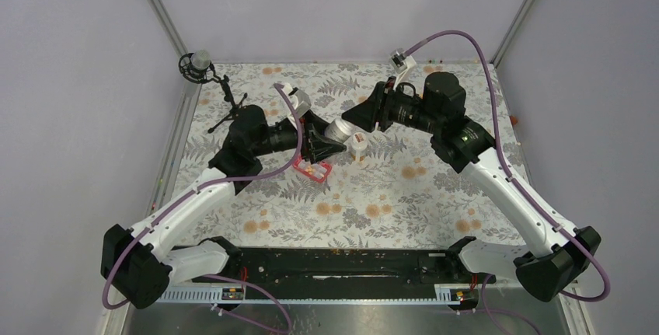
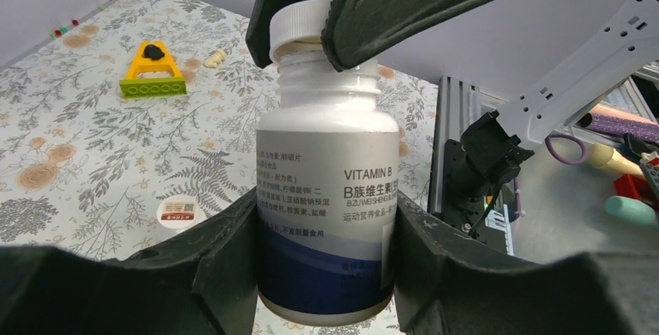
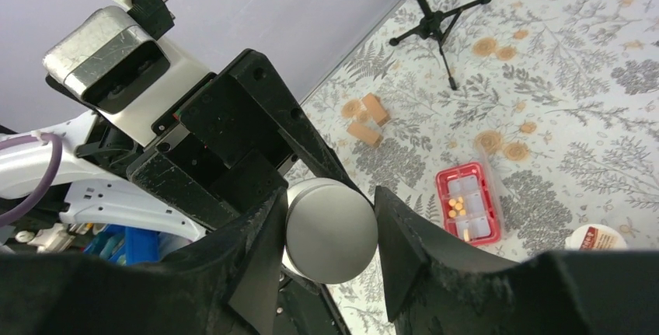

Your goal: Sort the pills into containers

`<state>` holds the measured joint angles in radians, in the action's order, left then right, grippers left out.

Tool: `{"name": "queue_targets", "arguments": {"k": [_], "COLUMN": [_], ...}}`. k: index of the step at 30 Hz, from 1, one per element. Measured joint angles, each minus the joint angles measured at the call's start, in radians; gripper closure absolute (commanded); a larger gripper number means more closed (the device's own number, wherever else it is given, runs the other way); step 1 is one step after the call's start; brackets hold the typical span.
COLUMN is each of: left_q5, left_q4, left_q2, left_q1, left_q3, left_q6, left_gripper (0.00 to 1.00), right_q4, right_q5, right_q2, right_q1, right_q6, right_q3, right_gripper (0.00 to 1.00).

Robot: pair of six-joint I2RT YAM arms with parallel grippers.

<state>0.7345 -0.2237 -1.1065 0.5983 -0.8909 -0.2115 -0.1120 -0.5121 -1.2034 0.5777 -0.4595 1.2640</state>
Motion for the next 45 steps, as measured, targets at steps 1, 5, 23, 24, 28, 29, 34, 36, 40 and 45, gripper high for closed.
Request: {"name": "queue_targets", "arguments": {"k": [1,5,23,24,28,29,34,36,40,45], "left_q5": [0.002,0.003,0.055,0.056,0.055,0.054,0.05,0.05,0.054,0.066], "left_q4": [-0.006,-0.034,0.048,0.048,0.035,0.031,0.005,-0.01,-0.048,-0.062], "left_q2": [-0.005,-0.021,-0.064,-0.068,-0.089,-0.095,-0.133,-0.149,-0.172,-0.174], "left_q1": [0.0,0.0,0.001,0.001,0.002,0.002,0.002,0.004,0.01,0.013], "left_q3": [0.0,0.0,-0.074,-0.076,-0.083,-0.085,-0.09,-0.091,-0.091,-0.096], "left_q6": [-0.007,-0.037,-0.066,-0.074,-0.113,-0.124,-0.197,-0.233,-0.284,-0.283], "left_gripper": [1.0,1.0,1.0,1.0,1.0,1.0,1.0,1.0,1.0,1.0], "right_q4": [0.006,0.013,-0.015,-0.016,-0.018,-0.019,-0.034,-0.045,-0.088,-0.176], "right_q5": [0.008,0.031,-0.003,0.0,0.038,0.057,0.201,0.261,0.315,0.309], "right_q2": [0.004,0.009,0.005,0.005,0.005,0.005,0.006,0.006,0.005,-0.017], "right_q1": [0.001,0.005,0.01,0.01,0.013,0.016,0.052,0.069,0.084,0.092], "right_q6": [0.003,0.02,0.107,0.108,0.101,0.097,0.092,0.099,0.128,0.182], "right_q3": [-0.006,-0.013,0.001,0.001,0.0,0.0,0.001,0.003,0.027,0.103], "right_gripper": [0.5,0.5,0.48,0.48,0.51,0.52,0.52,0.52,0.51,0.45]}}
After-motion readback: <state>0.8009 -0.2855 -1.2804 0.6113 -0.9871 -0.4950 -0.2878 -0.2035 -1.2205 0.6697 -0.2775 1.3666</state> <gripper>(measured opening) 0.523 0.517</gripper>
